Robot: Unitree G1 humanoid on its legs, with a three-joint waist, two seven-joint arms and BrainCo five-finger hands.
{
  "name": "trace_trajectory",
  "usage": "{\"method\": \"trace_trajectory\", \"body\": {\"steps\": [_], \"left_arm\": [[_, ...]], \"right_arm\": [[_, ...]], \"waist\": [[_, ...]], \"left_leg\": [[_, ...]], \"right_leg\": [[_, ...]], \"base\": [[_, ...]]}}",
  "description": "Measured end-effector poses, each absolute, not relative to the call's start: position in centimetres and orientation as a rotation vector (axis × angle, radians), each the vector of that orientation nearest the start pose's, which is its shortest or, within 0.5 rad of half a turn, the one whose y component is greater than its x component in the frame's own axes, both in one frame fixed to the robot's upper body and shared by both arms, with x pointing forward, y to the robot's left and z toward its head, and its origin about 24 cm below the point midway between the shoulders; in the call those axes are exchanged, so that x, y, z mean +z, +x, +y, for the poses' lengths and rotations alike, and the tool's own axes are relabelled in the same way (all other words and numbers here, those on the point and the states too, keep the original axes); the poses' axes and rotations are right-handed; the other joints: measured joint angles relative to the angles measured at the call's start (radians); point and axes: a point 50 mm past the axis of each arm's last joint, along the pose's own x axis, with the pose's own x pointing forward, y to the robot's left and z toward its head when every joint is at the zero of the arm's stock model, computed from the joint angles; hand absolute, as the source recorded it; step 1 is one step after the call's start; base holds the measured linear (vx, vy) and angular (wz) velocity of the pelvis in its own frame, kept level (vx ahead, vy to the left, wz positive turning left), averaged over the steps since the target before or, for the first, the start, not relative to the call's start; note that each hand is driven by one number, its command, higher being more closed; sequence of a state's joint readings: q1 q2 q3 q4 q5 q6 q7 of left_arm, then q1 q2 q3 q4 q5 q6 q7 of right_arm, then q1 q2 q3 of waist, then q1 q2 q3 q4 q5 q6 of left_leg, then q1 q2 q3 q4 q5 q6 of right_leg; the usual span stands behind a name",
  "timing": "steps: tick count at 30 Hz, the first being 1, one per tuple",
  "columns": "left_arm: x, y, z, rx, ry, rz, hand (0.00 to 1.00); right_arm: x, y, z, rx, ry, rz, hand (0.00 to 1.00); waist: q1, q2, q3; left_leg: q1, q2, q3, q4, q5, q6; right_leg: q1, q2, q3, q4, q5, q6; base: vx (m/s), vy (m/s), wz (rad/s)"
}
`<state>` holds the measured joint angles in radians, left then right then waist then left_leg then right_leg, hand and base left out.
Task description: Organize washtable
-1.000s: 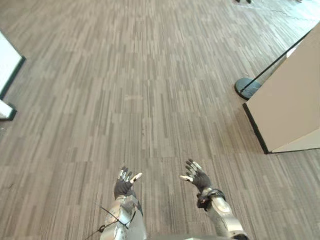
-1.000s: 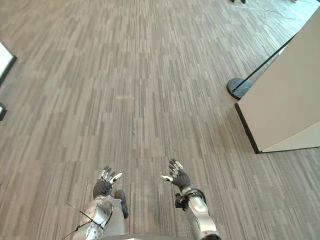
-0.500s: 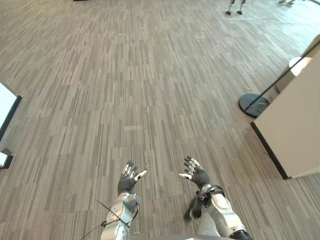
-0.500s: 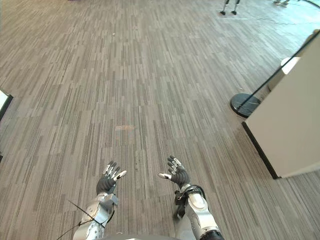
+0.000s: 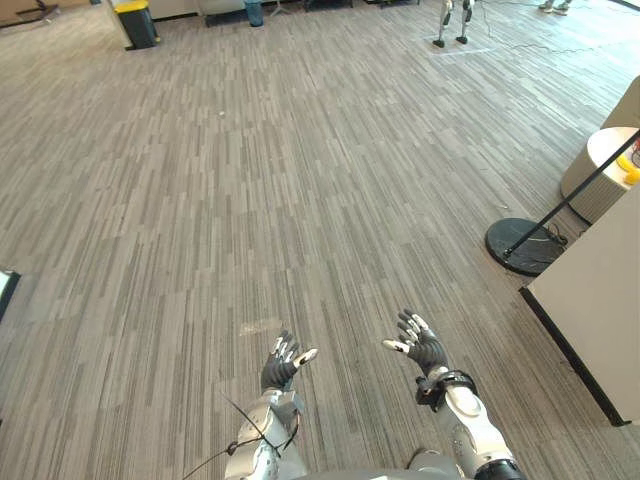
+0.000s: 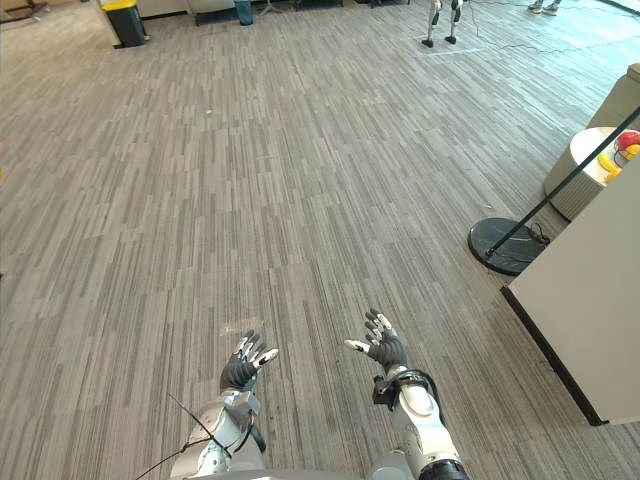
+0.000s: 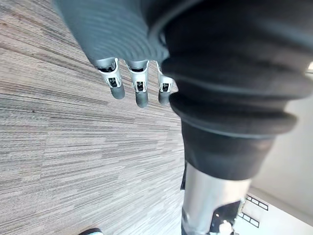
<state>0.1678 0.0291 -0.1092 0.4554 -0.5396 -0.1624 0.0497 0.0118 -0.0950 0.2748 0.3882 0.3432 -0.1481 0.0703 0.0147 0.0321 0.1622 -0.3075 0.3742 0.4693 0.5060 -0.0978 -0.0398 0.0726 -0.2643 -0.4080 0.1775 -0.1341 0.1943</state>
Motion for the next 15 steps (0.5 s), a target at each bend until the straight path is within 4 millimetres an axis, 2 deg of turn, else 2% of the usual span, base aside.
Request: {"method": "trace_trajectory", "body": {"steps": [1,2,3,4,5,6,7,8,9,10,11,12,13,15], "left_arm": [[-7.7,18.2,15.8,0.215,-0.464,0.439,0.00],[-7.7,18.1,16.0,0.222,-0.463,0.437,0.00],[-7.8,17.9,16.3,0.232,-0.458,0.441,0.00],[-7.9,17.7,16.3,0.241,-0.465,0.445,0.00],[-8.0,17.4,16.4,0.247,-0.466,0.450,0.00],[-8.0,17.1,16.5,0.243,-0.461,0.454,0.00],[-7.7,17.1,16.6,0.235,-0.455,0.441,0.00],[-7.5,17.3,16.7,0.231,-0.449,0.430,0.00],[-7.0,17.8,16.9,0.222,-0.441,0.407,0.00],[-6.5,17.8,16.9,0.218,-0.443,0.387,0.00],[-6.3,17.8,17.1,0.218,-0.442,0.374,0.00],[-5.9,18.1,17.0,0.210,-0.444,0.355,0.00],[-5.5,18.7,16.6,0.187,-0.446,0.333,0.00],[-5.2,19.4,15.9,0.149,-0.444,0.322,0.00]], "right_arm": [[-3.5,23.0,-10.6,0.252,0.224,0.273,0.00],[-3.3,23.2,-10.3,0.256,0.230,0.266,0.00],[-3.0,23.5,-9.9,0.265,0.240,0.254,0.00],[-2.8,23.8,-9.8,0.273,0.237,0.247,0.00],[-2.7,23.9,-9.7,0.282,0.237,0.242,0.00],[-2.7,24.0,-9.5,0.283,0.248,0.239,0.00],[-3.0,23.7,-9.5,0.274,0.257,0.254,0.00],[-3.2,23.6,-9.5,0.270,0.261,0.264,0.00],[-3.6,23.4,-9.5,0.273,0.260,0.285,0.00],[-3.8,23.3,-9.4,0.277,0.260,0.293,0.00],[-3.7,23.4,-9.3,0.285,0.262,0.290,0.00],[-3.6,23.4,-9.2,0.299,0.246,0.283,0.00],[-3.6,23.4,-9.4,0.305,0.225,0.280,0.00],[-3.6,23.4,-9.8,0.305,0.202,0.276,0.00]], "waist": [[0.013,-0.030,0.009],[0.014,-0.034,0.010],[0.022,-0.039,0.009],[0.033,-0.038,0.010],[0.032,-0.023,0.016],[0.026,-0.023,0.019],[0.018,-0.043,0.014],[0.016,-0.059,0.014],[0.018,-0.079,0.017],[0.027,-0.063,0.026],[0.027,-0.058,0.029],[0.021,-0.051,0.028],[0.013,-0.049,0.027],[-0.004,-0.045,0.029]], "left_leg": [[0.017,-0.023,-0.010,0.013,-0.006,0.009],[0.020,-0.023,-0.011,0.034,-0.018,0.028],[0.039,-0.023,-0.014,0.083,-0.057,0.061],[0.062,-0.013,-0.020,0.131,-0.089,0.048],[0.071,-0.005,-0.026,0.160,-0.104,0.042],[0.114,-0.033,-0.013,0.150,-0.140,0.030],[0.188,-0.077,0.022,0.069,-0.195,0.026],[0.210,-0.101,0.039,0.042,-0.211,0.027],[0.254,-0.133,0.063,0.003,-0.210,0.027],[0.314,-0.142,0.090,-0.057,-0.207,0.020],[0.344,-0.143,0.104,-0.089,-0.200,0.009],[0.392,-0.145,0.117,-0.148,-0.184,-0.014],[0.414,-0.143,0.123,-0.191,-0.170,-0.033],[0.416,-0.125,0.124,-0.204,-0.165,-0.042]], "right_leg": [[-0.008,0.023,-0.002,0.035,0.000,-0.008],[-0.005,0.037,-0.001,0.048,0.001,-0.011],[-0.001,0.061,-0.011,0.095,0.011,-0.052],[-0.009,0.040,-0.026,0.157,0.006,-0.076],[-0.023,0.024,-0.024,0.223,0.008,-0.079],[-0.090,-0.050,-0.029,0.403,0.013,-0.091],[-0.174,-0.144,-0.032,0.584,0.034,-0.128],[-0.210,-0.191,-0.029,0.664,0.057,-0.159],[-0.256,-0.254,-0.025,0.754,0.127,-0.190],[-0.280,-0.282,-0.039,0.810,0.144,-0.228],[-0.290,-0.289,-0.064,0.837,0.090,-0.222],[-0.310,-0.290,-0.126,0.849,0.003,-0.219],[-0.352,-0.274,-0.186,0.815,-0.062,-0.217],[-0.416,-0.229,-0.222,0.684,-0.093,-0.218]], "base": [[0.39,0.097,-0.22],[0.45,0.063,-0.48],[0.36,0.004,-0.69],[0.32,0.038,-0.86],[0.20,0.092,-0.85],[0.15,0.147,-0.52],[0.21,0.145,-0.27],[0.28,0.084,-0.13],[0.31,0.012,-0.33],[0.26,-0.028,-0.48],[0.25,-0.039,-0.61],[0.23,-0.075,-0.45],[0.23,-0.104,-0.33],[0.28,-0.218,-0.09]]}}
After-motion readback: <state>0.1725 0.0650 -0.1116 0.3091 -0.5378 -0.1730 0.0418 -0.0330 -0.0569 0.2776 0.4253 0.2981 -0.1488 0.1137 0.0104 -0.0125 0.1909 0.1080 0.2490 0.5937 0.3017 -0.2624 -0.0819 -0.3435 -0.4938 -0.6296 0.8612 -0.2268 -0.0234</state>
